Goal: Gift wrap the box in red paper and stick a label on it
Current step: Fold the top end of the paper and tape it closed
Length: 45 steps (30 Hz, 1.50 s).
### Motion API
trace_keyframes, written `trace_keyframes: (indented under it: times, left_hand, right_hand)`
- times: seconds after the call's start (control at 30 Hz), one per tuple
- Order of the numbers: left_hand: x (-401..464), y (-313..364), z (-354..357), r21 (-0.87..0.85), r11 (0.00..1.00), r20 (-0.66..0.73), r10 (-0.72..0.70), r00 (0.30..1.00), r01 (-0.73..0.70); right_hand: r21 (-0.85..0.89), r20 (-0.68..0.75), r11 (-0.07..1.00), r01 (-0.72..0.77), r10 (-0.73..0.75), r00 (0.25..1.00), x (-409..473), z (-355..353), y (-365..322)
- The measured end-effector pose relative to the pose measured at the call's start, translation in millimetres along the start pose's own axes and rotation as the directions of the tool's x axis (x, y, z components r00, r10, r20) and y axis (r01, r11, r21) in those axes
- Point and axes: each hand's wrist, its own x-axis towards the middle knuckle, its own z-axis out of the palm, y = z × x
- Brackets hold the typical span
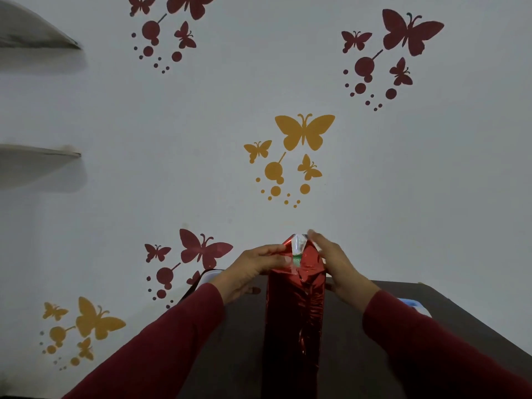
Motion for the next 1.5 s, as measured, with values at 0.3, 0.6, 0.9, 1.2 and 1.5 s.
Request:
trace_keyframes:
  times: [0.3,0.6,0.9,1.2,1.5]
  left_hand:
    - [5,18,41,0.318,0.831,-0.405,0.554,0.727,-0.456]
    - [3,9,167,0.509,0.471,0.190,0.755,0.628,-0.720]
    - [41,-61,258,0.581,0.678,0.466,0.177,0.867,-0.451]
    - [56,-71,275,0.617,0.640,0.488,0.144,0.861,-0.457]
    - [64,-74,272,0.596,0.649,0.510,0.148,0.847,-0.473]
  right_hand:
    - [0.007,-0.188,1.000,-0.015,0.016,0.982,-25,-67,36]
    - [-0.410,-0.415,0.912,0.028,-0.214,0.884,-90,-168,78]
    - [-0.301,-0.483,0.882,-0.363,0.188,0.855,-78,-222,101]
    - [-0.044,-0.176,0.879,-0.474,0.461,0.870,-52,-229,98]
    - [0.224,-0.310,0.946,-0.235,0.298,0.903,-53,-222,113]
